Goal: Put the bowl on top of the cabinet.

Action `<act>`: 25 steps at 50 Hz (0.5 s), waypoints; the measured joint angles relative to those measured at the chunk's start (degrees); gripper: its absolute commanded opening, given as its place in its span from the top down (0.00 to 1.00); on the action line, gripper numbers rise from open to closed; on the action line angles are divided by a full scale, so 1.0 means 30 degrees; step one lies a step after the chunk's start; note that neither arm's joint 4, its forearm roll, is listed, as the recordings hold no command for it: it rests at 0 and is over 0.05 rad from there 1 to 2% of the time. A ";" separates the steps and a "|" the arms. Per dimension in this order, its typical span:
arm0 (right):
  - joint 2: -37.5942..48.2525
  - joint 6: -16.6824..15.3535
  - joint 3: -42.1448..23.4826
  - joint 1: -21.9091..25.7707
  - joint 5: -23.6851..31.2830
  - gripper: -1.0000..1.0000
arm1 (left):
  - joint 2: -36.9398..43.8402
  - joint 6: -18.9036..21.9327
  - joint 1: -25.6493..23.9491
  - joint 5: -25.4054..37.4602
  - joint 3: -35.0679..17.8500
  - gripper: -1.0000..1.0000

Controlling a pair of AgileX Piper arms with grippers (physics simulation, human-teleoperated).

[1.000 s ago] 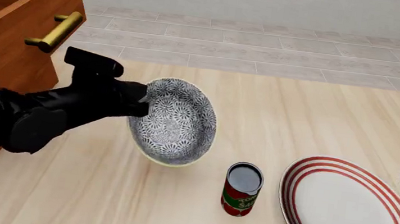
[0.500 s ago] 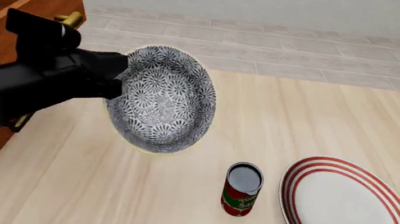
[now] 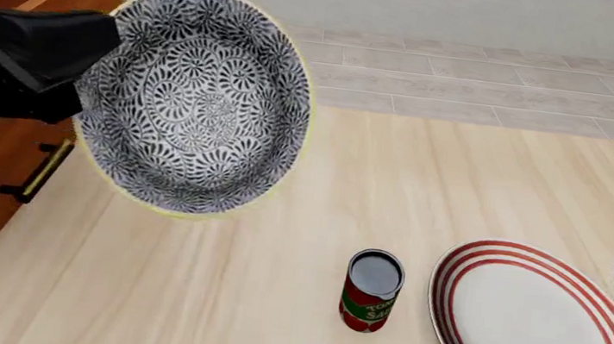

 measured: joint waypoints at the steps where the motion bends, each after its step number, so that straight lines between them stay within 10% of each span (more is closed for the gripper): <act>1: 0.0000 0.0000 0.0000 0.0000 0.0000 0.00 | -0.0249 -0.0011 0.0040 0.0129 -0.0070 1.00; 25: 0.0000 0.0001 0.0000 0.0001 0.0000 0.00 | -0.4437 -0.1497 0.2910 0.2059 -0.2078 1.00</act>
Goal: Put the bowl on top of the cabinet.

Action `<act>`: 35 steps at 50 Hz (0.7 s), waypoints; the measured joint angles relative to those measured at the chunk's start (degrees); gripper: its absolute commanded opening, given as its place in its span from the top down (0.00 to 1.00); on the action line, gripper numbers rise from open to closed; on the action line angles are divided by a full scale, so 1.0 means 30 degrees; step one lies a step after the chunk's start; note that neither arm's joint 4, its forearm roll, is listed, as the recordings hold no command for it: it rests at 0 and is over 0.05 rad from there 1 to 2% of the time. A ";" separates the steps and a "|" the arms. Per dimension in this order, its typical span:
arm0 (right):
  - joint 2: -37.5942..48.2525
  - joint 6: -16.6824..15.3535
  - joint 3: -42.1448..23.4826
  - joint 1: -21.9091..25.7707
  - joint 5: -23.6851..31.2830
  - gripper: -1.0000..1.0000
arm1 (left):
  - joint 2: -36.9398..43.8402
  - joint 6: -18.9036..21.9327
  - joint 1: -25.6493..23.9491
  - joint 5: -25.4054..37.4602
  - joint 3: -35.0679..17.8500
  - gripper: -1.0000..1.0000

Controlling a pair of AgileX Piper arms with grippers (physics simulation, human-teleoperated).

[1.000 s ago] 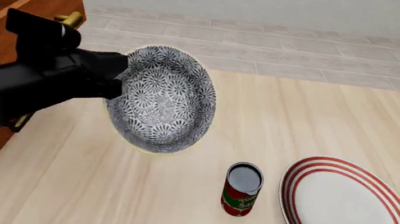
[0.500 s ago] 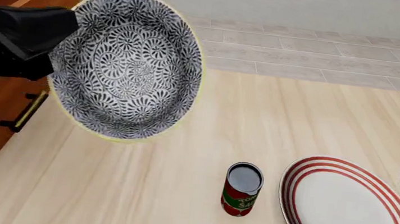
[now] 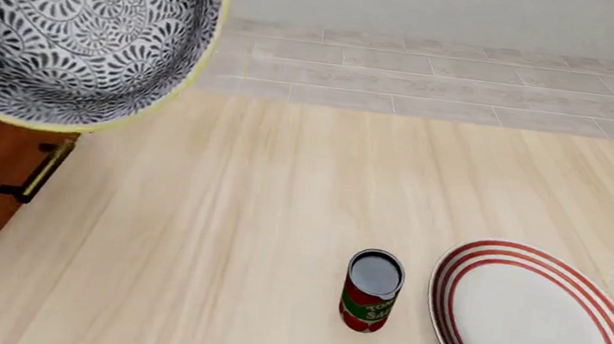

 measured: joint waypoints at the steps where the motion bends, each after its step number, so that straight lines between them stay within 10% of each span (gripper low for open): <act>1: 0.0000 0.0000 0.0000 0.0000 0.0000 0.00 | -0.0113 -0.0154 0.0285 -0.0037 -0.0035 1.00; 35: 0.0000 0.0000 0.0000 0.0000 0.0000 0.00 | -0.1766 -0.3645 0.9427 -0.1520 -0.1127 1.00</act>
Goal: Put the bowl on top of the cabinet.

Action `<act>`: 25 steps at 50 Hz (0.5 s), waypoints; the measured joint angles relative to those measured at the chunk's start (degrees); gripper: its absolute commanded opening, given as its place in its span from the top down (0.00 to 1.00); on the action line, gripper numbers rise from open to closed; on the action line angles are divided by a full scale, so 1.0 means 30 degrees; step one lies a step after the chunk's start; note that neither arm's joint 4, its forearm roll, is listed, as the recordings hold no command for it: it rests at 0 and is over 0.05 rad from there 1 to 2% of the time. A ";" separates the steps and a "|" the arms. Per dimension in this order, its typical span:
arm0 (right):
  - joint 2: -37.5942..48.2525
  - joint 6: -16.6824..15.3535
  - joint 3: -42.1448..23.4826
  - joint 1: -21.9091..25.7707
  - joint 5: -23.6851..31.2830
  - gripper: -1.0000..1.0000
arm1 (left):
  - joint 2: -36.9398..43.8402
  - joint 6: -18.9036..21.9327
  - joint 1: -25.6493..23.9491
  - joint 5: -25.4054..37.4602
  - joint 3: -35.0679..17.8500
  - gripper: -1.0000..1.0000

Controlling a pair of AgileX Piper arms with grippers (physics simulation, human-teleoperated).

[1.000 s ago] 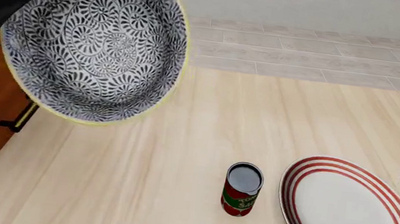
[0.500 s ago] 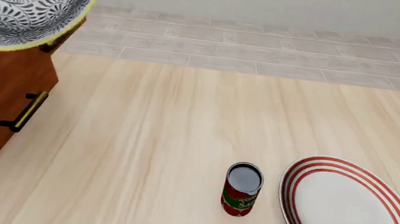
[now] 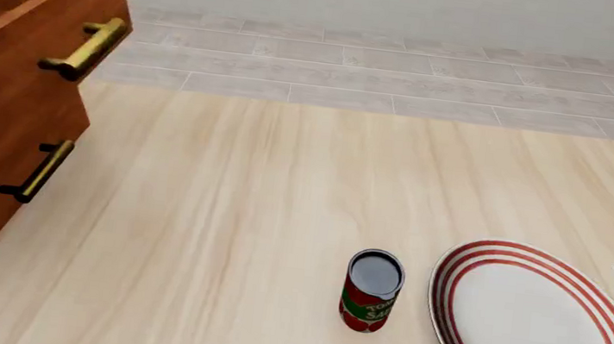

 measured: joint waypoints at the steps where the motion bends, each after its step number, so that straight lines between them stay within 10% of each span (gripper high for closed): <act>1: 0.0000 0.0000 0.0000 0.0000 0.0000 0.00 | 0.0063 -0.0187 0.0307 -0.0022 -0.0061 1.00; 25: 0.0000 -0.0001 0.0000 0.0000 0.0001 0.00 | 0.1347 -0.4446 0.5963 -0.0606 -0.0636 1.00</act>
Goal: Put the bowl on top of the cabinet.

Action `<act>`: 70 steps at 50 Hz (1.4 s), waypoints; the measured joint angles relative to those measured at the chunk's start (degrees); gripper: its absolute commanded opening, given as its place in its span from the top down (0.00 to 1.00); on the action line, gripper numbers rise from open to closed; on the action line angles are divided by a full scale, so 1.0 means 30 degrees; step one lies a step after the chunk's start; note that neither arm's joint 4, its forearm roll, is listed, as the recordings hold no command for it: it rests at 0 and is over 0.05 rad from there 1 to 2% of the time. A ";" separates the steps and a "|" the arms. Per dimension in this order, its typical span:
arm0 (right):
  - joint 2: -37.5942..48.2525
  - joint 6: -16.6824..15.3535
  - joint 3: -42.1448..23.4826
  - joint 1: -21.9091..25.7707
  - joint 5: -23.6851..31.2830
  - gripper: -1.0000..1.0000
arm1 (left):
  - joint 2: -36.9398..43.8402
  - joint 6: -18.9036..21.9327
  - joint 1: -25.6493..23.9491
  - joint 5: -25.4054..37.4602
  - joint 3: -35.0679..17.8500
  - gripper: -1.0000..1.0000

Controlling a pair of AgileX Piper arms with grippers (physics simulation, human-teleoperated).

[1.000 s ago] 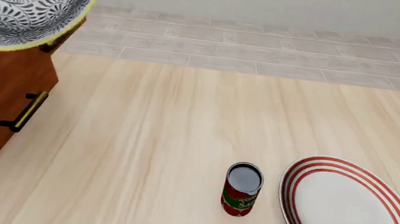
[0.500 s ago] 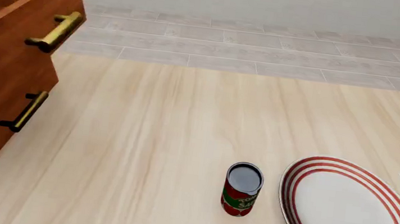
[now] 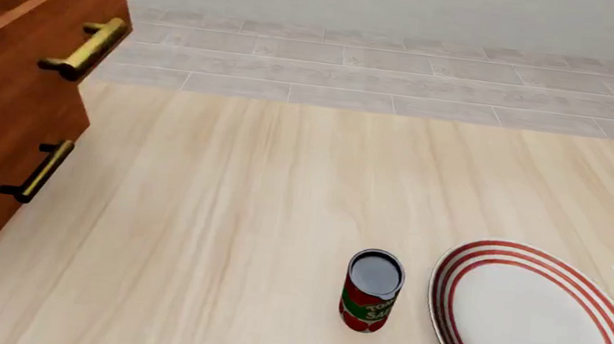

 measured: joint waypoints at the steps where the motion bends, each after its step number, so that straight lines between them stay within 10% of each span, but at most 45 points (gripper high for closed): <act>1: 0.0000 0.0000 0.0000 0.0000 0.0000 0.00 | 0.0084 -0.0188 0.0201 -0.0011 0.0009 1.00; 35: 0.0000 0.0001 0.0000 -0.0001 -0.0001 0.00 | 0.3659 -0.4099 0.5647 -0.0645 -0.0008 1.00; 70: 0.0000 0.0000 0.0000 0.0000 -0.0001 0.00 | 0.6347 -0.5143 0.6315 -0.1048 -0.0257 1.00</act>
